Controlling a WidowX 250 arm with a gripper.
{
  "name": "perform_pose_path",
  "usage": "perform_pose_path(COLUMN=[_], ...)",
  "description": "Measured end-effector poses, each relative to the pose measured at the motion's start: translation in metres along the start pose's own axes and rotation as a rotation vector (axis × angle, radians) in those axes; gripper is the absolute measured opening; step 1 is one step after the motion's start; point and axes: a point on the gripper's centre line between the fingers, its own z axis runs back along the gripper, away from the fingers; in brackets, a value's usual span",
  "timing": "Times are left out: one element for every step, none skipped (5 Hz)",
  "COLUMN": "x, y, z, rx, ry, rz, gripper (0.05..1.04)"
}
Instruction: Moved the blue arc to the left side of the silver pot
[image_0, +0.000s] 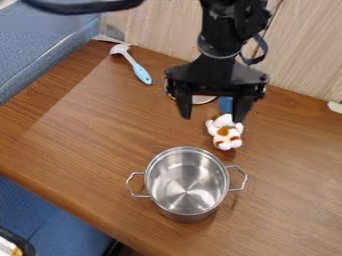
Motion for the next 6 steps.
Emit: perform_pose_path(x=[0.033,0.061,0.081,0.095,0.101,0.100], y=[-0.017,-0.028,-0.034,-0.034,-0.033,-0.030], z=[-0.019,-0.040,-0.060,-0.074,-0.087,-0.102], rx=[-0.009,-0.015,-0.003,0.002,0.003,-0.004], ry=[-0.003,0.016,0.034,0.033,0.034,0.058], rz=[0.001,-0.017,-0.029,-0.026,-0.033,-0.023], gripper=[1.000,1.000,1.000,1.000,1.000,1.000])
